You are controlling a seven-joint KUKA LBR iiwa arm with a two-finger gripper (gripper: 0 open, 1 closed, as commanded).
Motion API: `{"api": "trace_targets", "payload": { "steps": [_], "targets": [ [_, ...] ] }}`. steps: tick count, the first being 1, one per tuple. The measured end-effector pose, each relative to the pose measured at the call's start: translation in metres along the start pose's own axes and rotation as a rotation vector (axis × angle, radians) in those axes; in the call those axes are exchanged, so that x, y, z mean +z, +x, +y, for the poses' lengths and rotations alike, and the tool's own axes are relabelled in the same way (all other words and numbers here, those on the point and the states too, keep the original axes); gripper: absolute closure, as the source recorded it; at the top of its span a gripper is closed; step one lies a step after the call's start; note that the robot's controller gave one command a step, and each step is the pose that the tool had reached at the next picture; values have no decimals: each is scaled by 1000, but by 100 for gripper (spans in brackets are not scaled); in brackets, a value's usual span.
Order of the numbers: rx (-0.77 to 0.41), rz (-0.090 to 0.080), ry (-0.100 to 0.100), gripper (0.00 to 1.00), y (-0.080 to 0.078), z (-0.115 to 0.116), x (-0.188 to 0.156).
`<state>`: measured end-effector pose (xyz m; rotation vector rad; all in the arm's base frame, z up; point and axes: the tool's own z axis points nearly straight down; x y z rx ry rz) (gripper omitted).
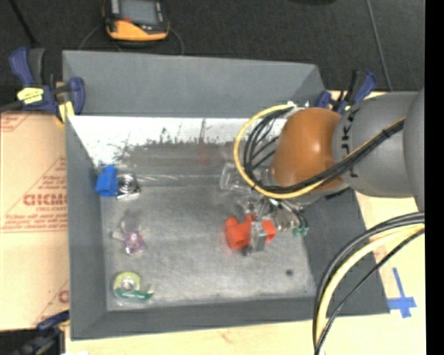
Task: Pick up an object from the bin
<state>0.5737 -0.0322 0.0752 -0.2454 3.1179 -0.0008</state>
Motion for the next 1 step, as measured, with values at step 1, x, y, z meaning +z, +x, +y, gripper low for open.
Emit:
{"api": "trace_targets", "payload": {
  "steps": [1],
  "targets": [
    [-605, 4, 1, 100, -18, -43, -234]
  ]
}}
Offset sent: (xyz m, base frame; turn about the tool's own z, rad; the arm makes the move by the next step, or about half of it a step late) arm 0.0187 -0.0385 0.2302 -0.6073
